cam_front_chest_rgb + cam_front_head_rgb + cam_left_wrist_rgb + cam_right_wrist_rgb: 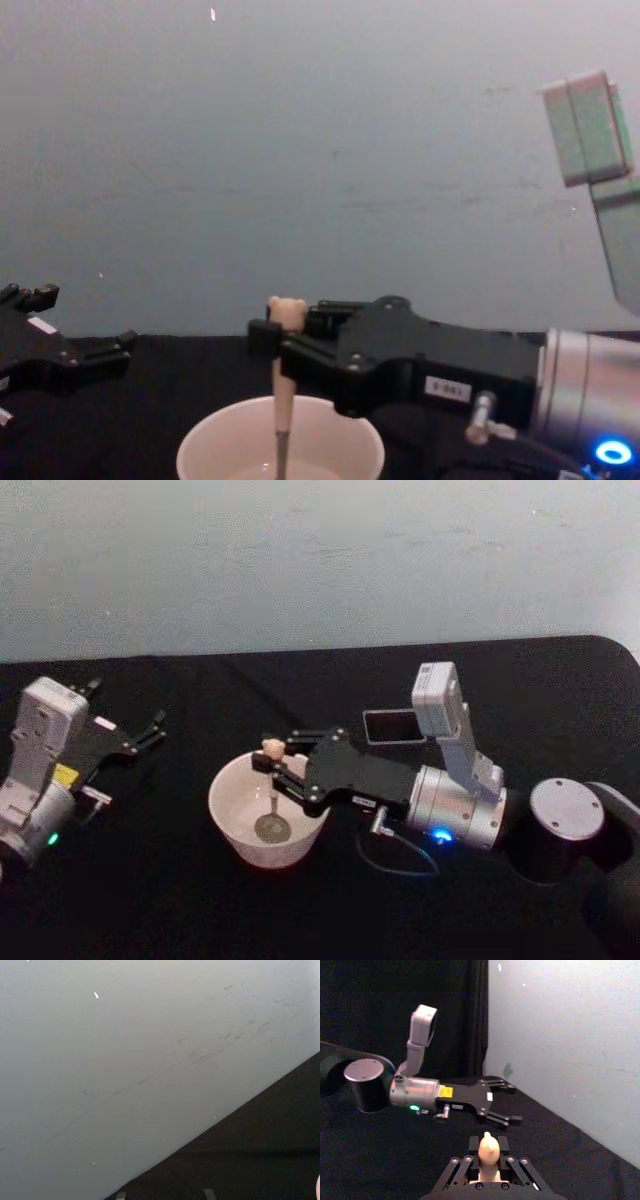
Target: Pick up the stirring spoon with one hand, stir inside the cup, then place it back in its original position.
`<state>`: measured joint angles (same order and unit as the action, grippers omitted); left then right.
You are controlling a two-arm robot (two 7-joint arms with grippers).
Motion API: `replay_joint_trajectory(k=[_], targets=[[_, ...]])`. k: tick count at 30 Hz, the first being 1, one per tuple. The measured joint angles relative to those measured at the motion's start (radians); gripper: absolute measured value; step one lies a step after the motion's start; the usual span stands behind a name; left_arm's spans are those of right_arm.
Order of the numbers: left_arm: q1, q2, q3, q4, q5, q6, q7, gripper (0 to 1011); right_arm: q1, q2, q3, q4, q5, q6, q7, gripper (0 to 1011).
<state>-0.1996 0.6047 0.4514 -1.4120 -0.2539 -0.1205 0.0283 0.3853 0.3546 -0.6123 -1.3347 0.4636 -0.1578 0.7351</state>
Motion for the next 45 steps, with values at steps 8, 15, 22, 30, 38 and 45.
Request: replay_joint_trajectory(k=[8, 15, 22, 30, 38, 45], targets=[[0.0, 0.0, 0.0, 0.0, 0.0, 0.0, 0.0, 1001, 0.02, -0.024, -0.021, 0.015, -0.001, -0.003, 0.005, 212], [0.0, 0.0, 0.0, 0.0, 0.0, 0.0, 0.0, 1002, 0.052, -0.055, -0.021, 0.072, -0.014, -0.013, -0.022, 212], [0.0, 0.0, 0.0, 0.0, 0.0, 0.0, 0.0, 1001, 0.063, -0.059, 0.003, 0.097, -0.013, -0.02, -0.04, 212], [0.0, 0.0, 0.0, 0.0, 0.0, 0.0, 0.0, 1001, 0.056, -0.043, 0.023, 0.097, -0.012, -0.022, -0.043, 212], [0.0, 0.0, 0.0, 0.0, 0.0, 0.0, 0.0, 1001, 0.03, -0.017, 0.032, 0.065, -0.004, -0.013, -0.038, 212], [0.0, 0.0, 0.0, 0.0, 0.0, 0.0, 0.0, 1001, 0.007, 0.001, 0.027, 0.028, 0.005, -0.001, -0.022, 212]])
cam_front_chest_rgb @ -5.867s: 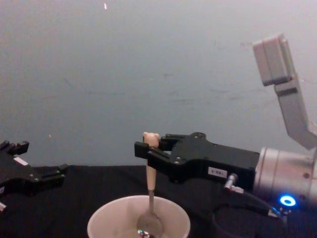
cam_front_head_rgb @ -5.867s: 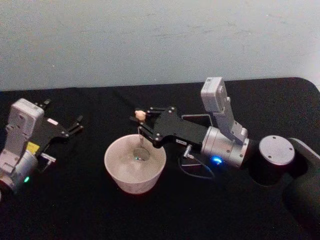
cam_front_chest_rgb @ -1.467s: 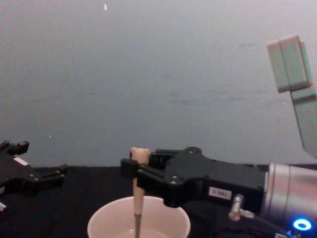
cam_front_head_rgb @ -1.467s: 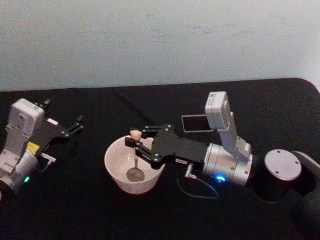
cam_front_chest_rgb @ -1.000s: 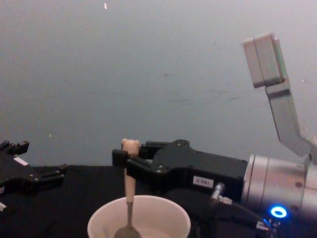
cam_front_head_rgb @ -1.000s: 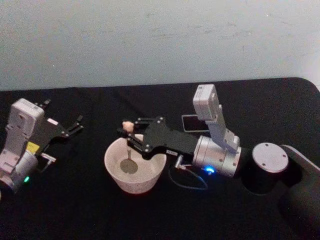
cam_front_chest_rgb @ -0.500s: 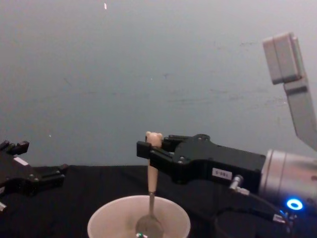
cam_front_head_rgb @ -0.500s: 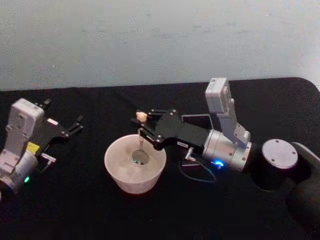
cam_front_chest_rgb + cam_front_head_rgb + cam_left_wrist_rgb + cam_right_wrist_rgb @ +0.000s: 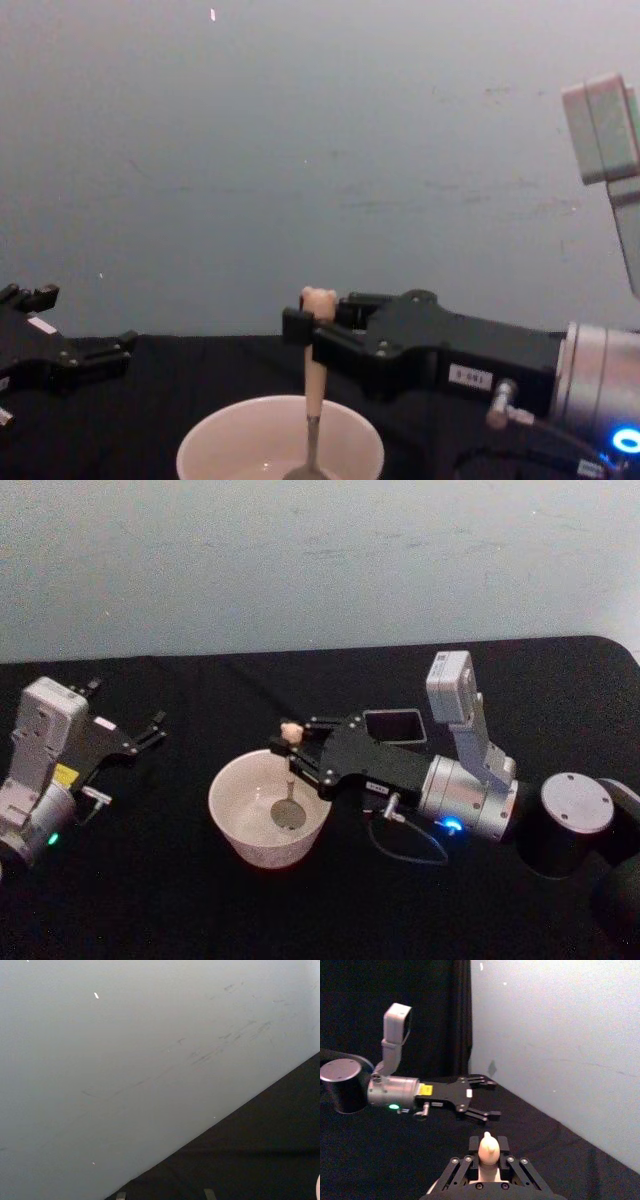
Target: Pick up the stirring spoon with one hand, stir inside the cup, then place it back in its original position.
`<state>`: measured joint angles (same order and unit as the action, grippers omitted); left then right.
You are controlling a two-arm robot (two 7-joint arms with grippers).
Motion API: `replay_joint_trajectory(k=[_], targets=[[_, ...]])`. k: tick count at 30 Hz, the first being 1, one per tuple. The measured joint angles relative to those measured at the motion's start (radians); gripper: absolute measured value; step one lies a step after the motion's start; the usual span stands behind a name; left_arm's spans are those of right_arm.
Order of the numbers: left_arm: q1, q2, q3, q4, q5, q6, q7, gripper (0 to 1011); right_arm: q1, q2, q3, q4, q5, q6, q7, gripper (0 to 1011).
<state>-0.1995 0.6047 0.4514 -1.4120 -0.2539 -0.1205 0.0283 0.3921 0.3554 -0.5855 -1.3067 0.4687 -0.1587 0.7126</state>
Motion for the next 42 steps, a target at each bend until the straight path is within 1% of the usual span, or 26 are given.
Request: replay_joint_trajectory(k=[4, 8, 14, 15, 20, 24, 29, 35, 42], targets=[[0.0, 0.0, 0.0, 0.0, 0.0, 0.0, 0.0, 1001, -0.005, 0.003, -0.015, -0.01, 0.0, 0.006, 0.012, 212], [0.0, 0.0, 0.0, 0.0, 0.0, 0.0, 0.0, 1001, -0.004, -0.003, -0.029, -0.011, -0.001, 0.008, 0.019, 212], [0.0, 0.0, 0.0, 0.0, 0.0, 0.0, 0.0, 1001, 0.014, -0.03, -0.046, 0.006, -0.007, 0.008, 0.018, 212], [0.0, 0.0, 0.0, 0.0, 0.0, 0.0, 0.0, 1001, 0.014, -0.03, -0.046, 0.006, -0.007, 0.008, 0.018, 212], [0.0, 0.0, 0.0, 0.0, 0.0, 0.0, 0.0, 1001, 0.035, -0.053, -0.052, 0.036, -0.015, 0.002, 0.006, 212], [0.0, 0.0, 0.0, 0.0, 0.0, 0.0, 0.0, 1001, 0.054, -0.073, -0.048, 0.071, -0.021, -0.003, -0.01, 212], [0.0, 0.0, 0.0, 0.0, 0.0, 0.0, 0.0, 1001, 0.064, -0.082, -0.036, 0.093, -0.023, -0.006, -0.021, 212], [0.0, 0.0, 0.0, 0.0, 0.0, 0.0, 0.0, 1001, 0.065, -0.08, -0.017, 0.102, -0.021, -0.007, -0.033, 212], [0.0, 0.0, 0.0, 0.0, 0.0, 0.0, 0.0, 1001, 0.053, -0.065, -0.003, 0.092, -0.019, -0.005, -0.036, 212]])
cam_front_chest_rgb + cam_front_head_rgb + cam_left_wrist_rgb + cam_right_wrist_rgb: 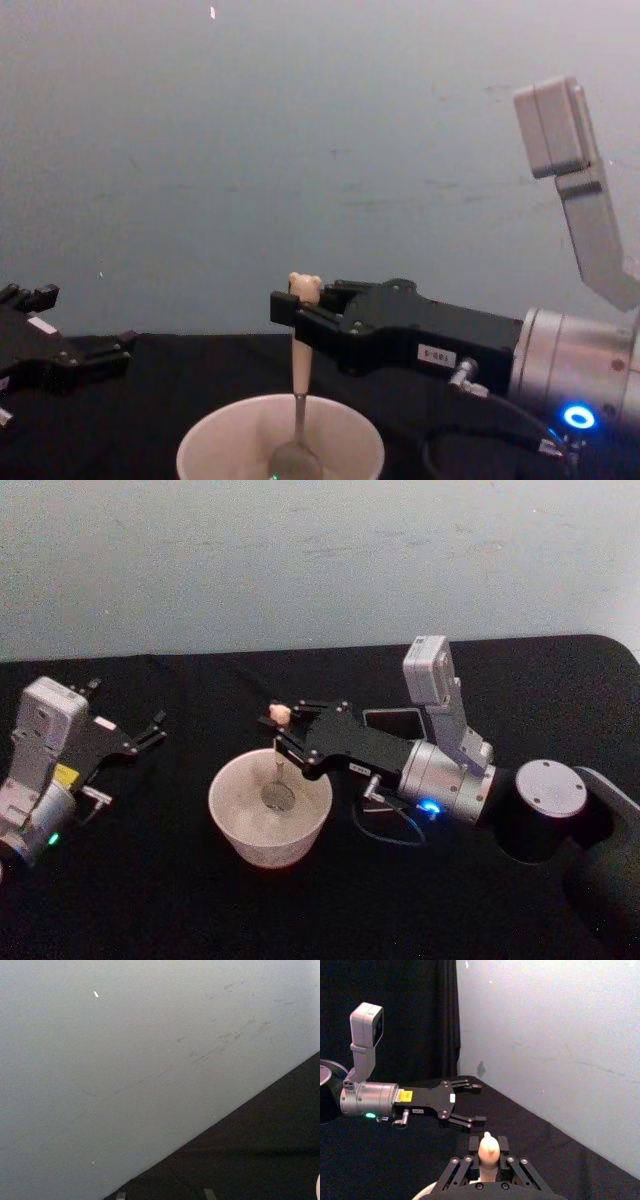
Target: Pick up the stirring spoon with one hand, stir inside the cup, then place it back in its original position.
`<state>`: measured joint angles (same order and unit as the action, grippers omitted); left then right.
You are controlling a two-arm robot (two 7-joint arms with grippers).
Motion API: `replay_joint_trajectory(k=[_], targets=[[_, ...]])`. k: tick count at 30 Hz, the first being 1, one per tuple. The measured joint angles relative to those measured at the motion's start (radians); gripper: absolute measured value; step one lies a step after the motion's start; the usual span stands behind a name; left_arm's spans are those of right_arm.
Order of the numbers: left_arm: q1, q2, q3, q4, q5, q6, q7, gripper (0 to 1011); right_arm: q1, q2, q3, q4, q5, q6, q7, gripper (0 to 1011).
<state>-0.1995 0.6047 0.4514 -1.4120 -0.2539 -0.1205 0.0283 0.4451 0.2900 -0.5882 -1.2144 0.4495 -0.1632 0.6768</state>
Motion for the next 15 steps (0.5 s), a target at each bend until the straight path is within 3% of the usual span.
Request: replay_joint_trajectory(k=[15], targets=[[0.0, 0.0, 0.0, 0.0, 0.0, 0.0, 0.0, 1001, -0.014, 0.016, 0.02, -0.055, 0.012, 0.011, -0.004, 212]])
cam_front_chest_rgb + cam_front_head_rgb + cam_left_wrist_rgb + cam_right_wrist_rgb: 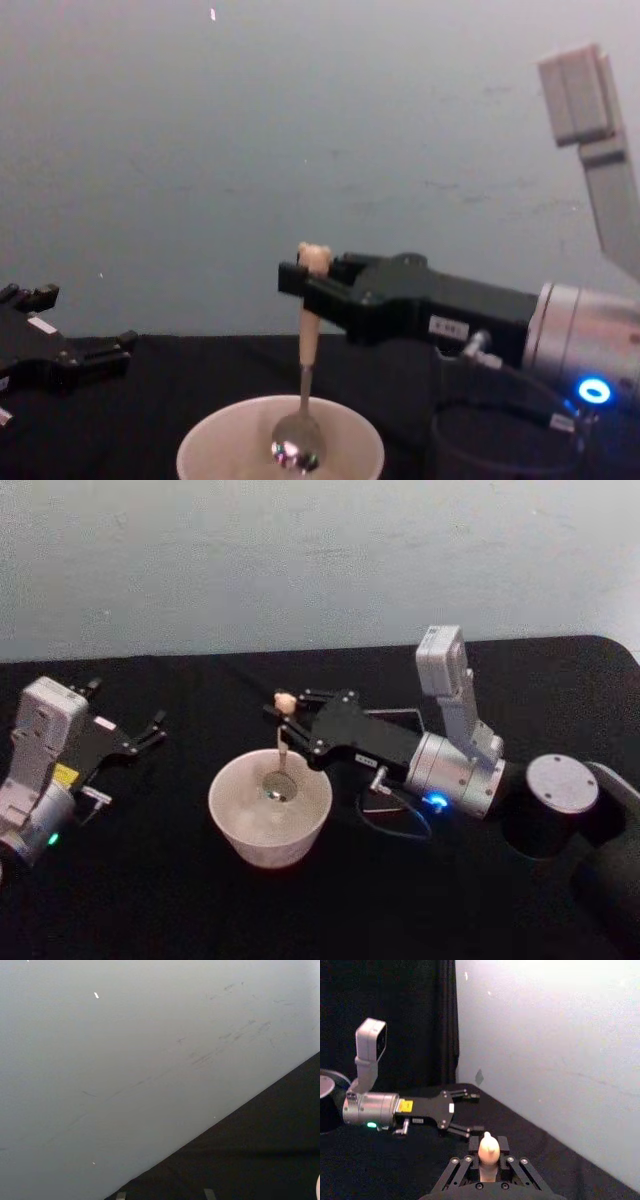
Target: Pick up the stirring spoon with one hand, stir inside the cup, then place it back in its original position.
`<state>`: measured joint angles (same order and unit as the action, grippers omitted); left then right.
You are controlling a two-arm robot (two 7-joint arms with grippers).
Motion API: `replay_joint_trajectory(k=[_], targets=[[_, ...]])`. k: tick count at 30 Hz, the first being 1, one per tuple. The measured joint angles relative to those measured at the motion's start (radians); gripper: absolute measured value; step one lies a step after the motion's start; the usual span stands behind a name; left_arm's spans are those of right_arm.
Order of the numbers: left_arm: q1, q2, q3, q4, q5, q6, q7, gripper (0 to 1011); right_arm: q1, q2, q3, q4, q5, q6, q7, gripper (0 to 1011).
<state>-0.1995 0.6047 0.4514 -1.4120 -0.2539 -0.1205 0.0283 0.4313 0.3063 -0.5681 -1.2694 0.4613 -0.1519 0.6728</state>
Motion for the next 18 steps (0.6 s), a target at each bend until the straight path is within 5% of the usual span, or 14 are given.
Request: replay_joint_trajectory(k=[18], targets=[[0.0, 0.0, 0.0, 0.0, 0.0, 0.0, 0.0, 1001, -0.037, 0.095, 0.079, -0.202, 0.062, 0.042, -0.041, 212]])
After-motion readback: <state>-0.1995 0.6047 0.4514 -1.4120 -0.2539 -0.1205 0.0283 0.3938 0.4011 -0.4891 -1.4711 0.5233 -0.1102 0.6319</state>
